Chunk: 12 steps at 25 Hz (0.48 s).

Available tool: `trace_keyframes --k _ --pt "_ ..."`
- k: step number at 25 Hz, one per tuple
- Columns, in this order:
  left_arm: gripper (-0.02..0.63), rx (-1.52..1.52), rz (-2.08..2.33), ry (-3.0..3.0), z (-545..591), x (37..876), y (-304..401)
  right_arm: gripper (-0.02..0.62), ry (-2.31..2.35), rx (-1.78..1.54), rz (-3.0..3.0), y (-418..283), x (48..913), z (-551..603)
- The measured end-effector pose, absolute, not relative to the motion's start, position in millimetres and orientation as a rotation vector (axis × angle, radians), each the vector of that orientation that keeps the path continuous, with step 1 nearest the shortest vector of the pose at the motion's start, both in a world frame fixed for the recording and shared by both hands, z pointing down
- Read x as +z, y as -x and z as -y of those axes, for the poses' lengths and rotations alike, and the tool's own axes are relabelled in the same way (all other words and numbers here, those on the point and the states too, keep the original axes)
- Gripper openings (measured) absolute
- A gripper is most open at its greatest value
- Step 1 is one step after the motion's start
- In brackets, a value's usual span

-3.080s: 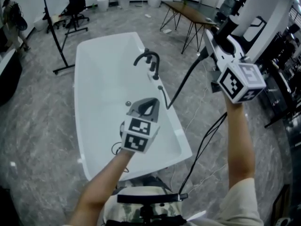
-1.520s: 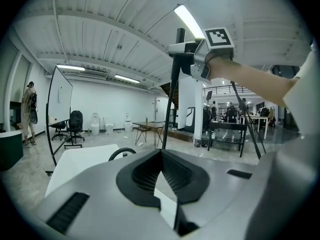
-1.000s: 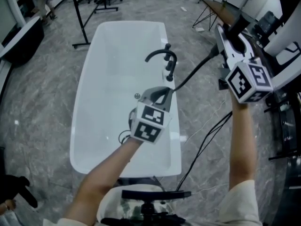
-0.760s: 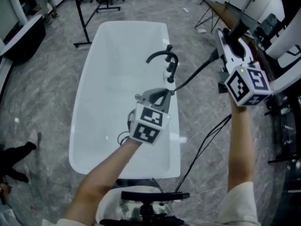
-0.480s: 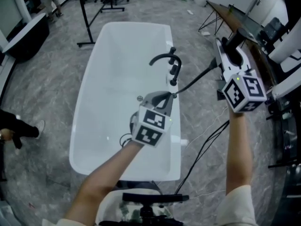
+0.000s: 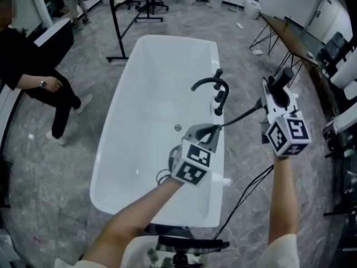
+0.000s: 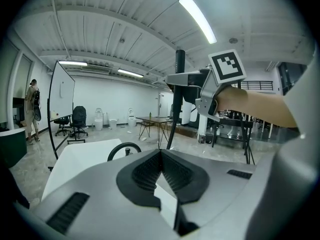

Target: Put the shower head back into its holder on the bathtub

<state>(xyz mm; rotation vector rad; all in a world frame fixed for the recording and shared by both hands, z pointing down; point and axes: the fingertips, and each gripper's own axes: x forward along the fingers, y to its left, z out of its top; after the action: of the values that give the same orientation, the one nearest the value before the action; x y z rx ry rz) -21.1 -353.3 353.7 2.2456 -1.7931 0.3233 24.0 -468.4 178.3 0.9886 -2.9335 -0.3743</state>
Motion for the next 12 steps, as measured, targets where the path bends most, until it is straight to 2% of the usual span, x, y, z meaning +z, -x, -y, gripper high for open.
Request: trace_keyframes --k 12 --pt "0.008 0.35 1.776 -2.267 367 366 20 0.109 -0.937 -0.48 2.856 -19 234 476"
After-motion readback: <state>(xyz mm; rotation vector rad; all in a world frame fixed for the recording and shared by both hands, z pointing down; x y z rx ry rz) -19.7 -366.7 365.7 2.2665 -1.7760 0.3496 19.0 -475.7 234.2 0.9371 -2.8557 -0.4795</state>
